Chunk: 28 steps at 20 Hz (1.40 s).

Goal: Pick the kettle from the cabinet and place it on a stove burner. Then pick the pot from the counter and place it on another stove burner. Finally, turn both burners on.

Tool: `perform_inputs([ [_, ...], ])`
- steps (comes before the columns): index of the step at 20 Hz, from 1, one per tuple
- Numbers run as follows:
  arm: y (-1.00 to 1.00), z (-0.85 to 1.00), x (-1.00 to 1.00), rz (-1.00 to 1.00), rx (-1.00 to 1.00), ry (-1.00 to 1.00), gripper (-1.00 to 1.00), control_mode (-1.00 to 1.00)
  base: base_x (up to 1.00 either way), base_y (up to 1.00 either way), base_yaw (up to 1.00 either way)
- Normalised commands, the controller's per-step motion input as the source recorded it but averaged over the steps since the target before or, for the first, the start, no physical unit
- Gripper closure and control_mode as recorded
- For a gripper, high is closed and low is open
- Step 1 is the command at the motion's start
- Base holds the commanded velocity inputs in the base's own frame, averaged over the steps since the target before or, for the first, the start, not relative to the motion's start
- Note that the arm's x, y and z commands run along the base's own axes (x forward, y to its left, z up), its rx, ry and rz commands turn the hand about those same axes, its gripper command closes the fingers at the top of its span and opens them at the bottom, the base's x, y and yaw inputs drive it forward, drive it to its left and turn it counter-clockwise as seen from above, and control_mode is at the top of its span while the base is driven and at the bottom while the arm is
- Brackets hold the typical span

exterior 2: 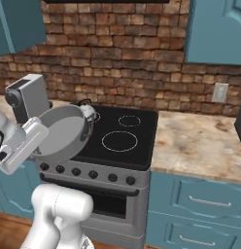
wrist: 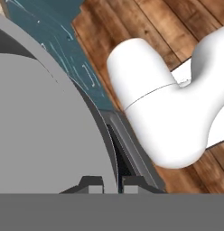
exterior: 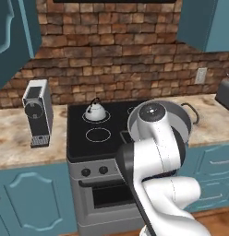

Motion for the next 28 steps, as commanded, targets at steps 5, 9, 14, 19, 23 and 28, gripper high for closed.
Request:
perform_inputs([
  [5, 0.00, 0.00, 0.00, 0.00, 0.00, 0.00, 1.00, 1.00, 0.24, -0.40, 0.21],
  [9, 0.00, 0.00, 0.00, 0.00, 0.00, 0.00, 1.00, 1.00, 0.44, -0.24, 0.26],
  [14, 0.00, 0.00, 0.00, 0.00, 0.00, 0.00, 1.00, 1.00, 0.31, -0.34, 0.23],
  [19, 0.00, 0.00, 0.00, 0.00, 0.00, 0.00, 1.00, 1.00, 0.26, -0.40, 0.21],
  [23, 0.00, 0.00, 0.00, 0.00, 0.00, 0.00, 1.00, 1.00, 0.33, -0.32, 0.20],
  [28, 0.00, 0.00, 0.00, 0.00, 0.00, 0.00, 1.00, 1.00, 0.21, -0.36, 0.16],
])
